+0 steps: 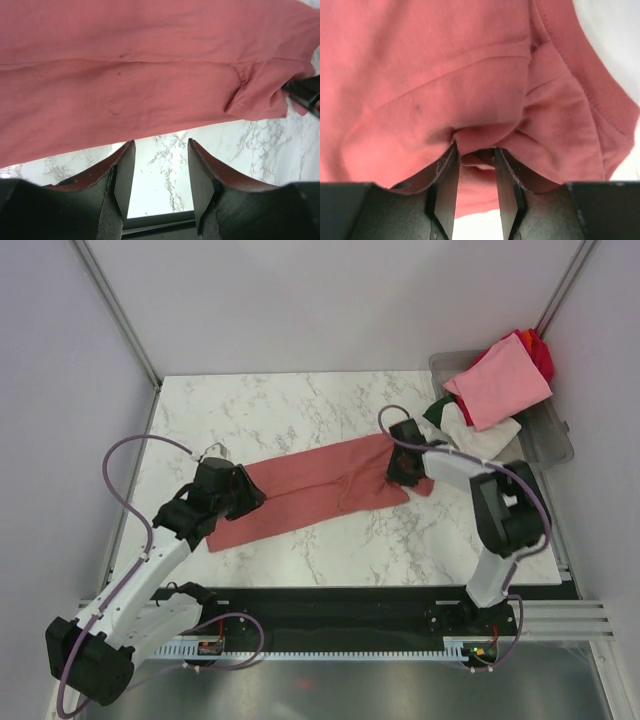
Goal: Fold and stack the t-shirts
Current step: Fold the tshirt
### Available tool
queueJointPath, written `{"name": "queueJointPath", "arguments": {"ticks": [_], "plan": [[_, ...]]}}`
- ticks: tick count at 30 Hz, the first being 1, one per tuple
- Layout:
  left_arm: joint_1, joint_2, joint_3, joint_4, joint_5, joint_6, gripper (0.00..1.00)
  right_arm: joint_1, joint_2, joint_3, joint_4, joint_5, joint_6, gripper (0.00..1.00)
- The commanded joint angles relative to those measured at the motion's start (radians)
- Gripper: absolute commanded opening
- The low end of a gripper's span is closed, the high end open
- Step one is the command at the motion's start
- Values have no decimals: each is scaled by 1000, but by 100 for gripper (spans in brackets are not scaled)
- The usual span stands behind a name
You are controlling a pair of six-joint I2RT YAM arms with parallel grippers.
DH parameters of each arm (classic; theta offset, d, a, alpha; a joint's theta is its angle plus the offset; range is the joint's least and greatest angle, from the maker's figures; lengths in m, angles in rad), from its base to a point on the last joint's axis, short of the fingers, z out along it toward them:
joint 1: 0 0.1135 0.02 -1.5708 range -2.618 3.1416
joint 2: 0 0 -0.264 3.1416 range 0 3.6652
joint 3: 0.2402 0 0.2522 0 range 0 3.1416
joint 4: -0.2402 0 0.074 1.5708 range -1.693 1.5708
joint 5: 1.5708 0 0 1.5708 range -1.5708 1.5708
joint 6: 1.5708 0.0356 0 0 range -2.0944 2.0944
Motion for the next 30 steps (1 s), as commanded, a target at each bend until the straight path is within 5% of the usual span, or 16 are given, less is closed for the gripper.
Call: {"name": "queueJointPath", "arguments": {"ticks": [1,4,7,9,15,21,30], "plan": [[47,-34,-32,15,-45,-20,54,1,251,401,-30,70,-38,41],[64,-20,-30,15,-27,5,54,1,605,882,-144,126,-21,44],[64,0,-27,18,24,31,53,-1,779,1332,-326,136,-41,63],[61,15,-26,20,38,49,53,2,754,1378,-388,140,-74,72],[62,0,-24,29,44,68,52,5,308,674,-94,-8,-114,77],[64,-40,14,14,41,95,53,51,42,256,105,-160,19,72],[64,-59,83,-62,23,100,54,365,-27,88,207,-27,350,68]]}}
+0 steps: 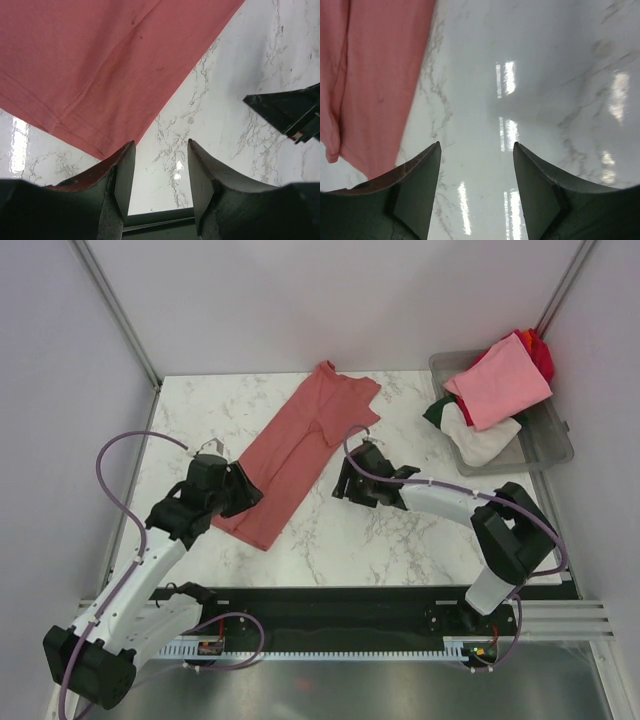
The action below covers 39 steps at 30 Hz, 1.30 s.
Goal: Fold and stack the t-shirts
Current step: Fold the tshirt
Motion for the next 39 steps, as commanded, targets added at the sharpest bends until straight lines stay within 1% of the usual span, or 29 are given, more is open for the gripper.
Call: {"name": "queueJointPath", "arguments": {"ticks": [1,4,5,7,8,10,16,17,19,20,22,23,24,25,26,27,29,30,31,32,33,34,35,37,39], "plan": [[5,-27,74,-30,0,44,54,154,8,28,100,137,203,68],[5,-45,109,-54,0,47,54,243,77,83,101,187,278,67],[5,-51,123,-62,-1,53,54,260,97,97,104,199,331,68],[4,-54,140,-83,-6,55,54,309,151,137,119,214,373,67],[5,-56,144,-91,-7,58,54,326,169,151,119,246,411,67],[5,-62,154,-106,-11,58,54,365,221,186,150,271,434,66],[5,-86,166,-135,-12,62,54,399,370,301,149,267,473,60],[5,-86,167,-139,-12,64,54,400,382,312,149,270,471,56],[5,-89,175,-146,-11,67,55,402,408,326,149,287,471,50],[5,-86,181,-154,-7,73,55,402,415,326,147,294,471,38],[5,-77,196,-165,15,79,55,393,406,301,141,305,474,23],[4,-65,198,-169,22,84,55,386,392,284,139,305,474,9],[4,-59,197,-169,35,85,55,380,357,234,138,304,474,3],[5,-51,192,-168,46,87,55,367,334,203,139,304,468,0],[5,-40,186,-168,57,90,55,356,303,171,138,299,446,0],[5,-15,181,-165,86,93,55,331,236,92,138,291,432,0],[4,21,163,-163,115,101,55,299,160,-2,138,255,377,0],[2,47,154,-151,141,102,55,278,77,-100,139,241,353,0],[-2,56,134,-143,152,102,55,230,33,-151,139,218,329,0],[-7,59,121,-136,166,99,54,204,-10,-245,138,166,269,0],[-11,61,109,-114,173,95,55,145,-91,-290,133,126,239,0],[-22,56,85,-105,181,85,55,114,-131,-330,123,95,209,0],[-28,55,72,-96,196,81,55,86,-209,-402,109,52,150,1],[-65,53,36,-73,207,61,56,37,-280,-456,67,24,94,7],[-103,59,11,-62,203,44,56,24,-367,-498,9,2,32,11]]}}
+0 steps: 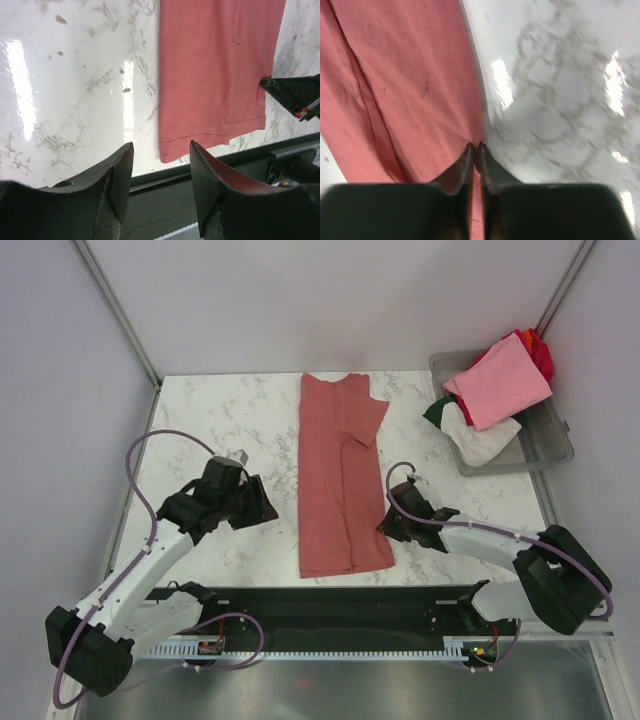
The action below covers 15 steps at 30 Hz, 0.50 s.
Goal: Fold and stack the t-shirts
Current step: Fold the tshirt
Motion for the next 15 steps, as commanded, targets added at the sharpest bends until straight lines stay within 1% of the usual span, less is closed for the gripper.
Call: {"name": "queueJointPath", "arguments": {"ticks": [1,3,4,7,9,12,15], "plan": [[-92,10,-53,69,41,-31,56,-3,-110,-57,-109,-107,-173,28],[-140,30,-77,83,31,-62,56,-3,-179,-80,-135,-133,-194,52],[-183,32,-105,106,28,-94,56,-3,-201,-88,-135,-141,-199,60],[-249,24,-162,145,19,-160,56,-3,-241,-85,-177,-158,-219,64],[-263,11,-189,154,8,-183,55,-3,-252,-70,-235,-155,-231,63],[-274,-6,-223,158,1,-207,55,-3,-275,-76,-282,-170,-260,60],[-286,29,-240,181,28,-219,52,-2,-293,-99,-313,-228,-274,56]]}}
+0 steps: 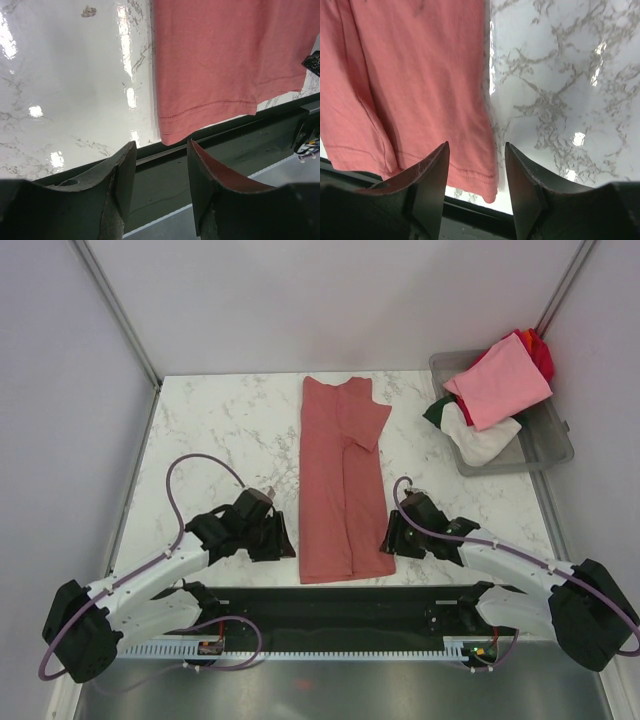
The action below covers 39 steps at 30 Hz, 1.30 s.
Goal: Fold and stack the t-shirts
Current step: Fold the tshirt
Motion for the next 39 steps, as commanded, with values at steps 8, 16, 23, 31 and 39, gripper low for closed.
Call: {"name": "queueJointPath", "arguments": {"ticks": [8,16,23,31,39], "plan": [[-43,82,-64,182,84,-103,50,5,-86,-52,-121,-116,-62,47],[-83,182,-71,249,88,-120,35,5,-66,-52,-119,-140,-75,4],[-87,222,-93,269,91,-118,32,5,-100,-55,-126,-157,-70,0],[-110,265,-105,274,111,-127,36,6,-109,-59,-124,-160,-68,0],[-136,280,-111,329,111,-147,9,5,-121,-44,-139,-172,-76,0]]}}
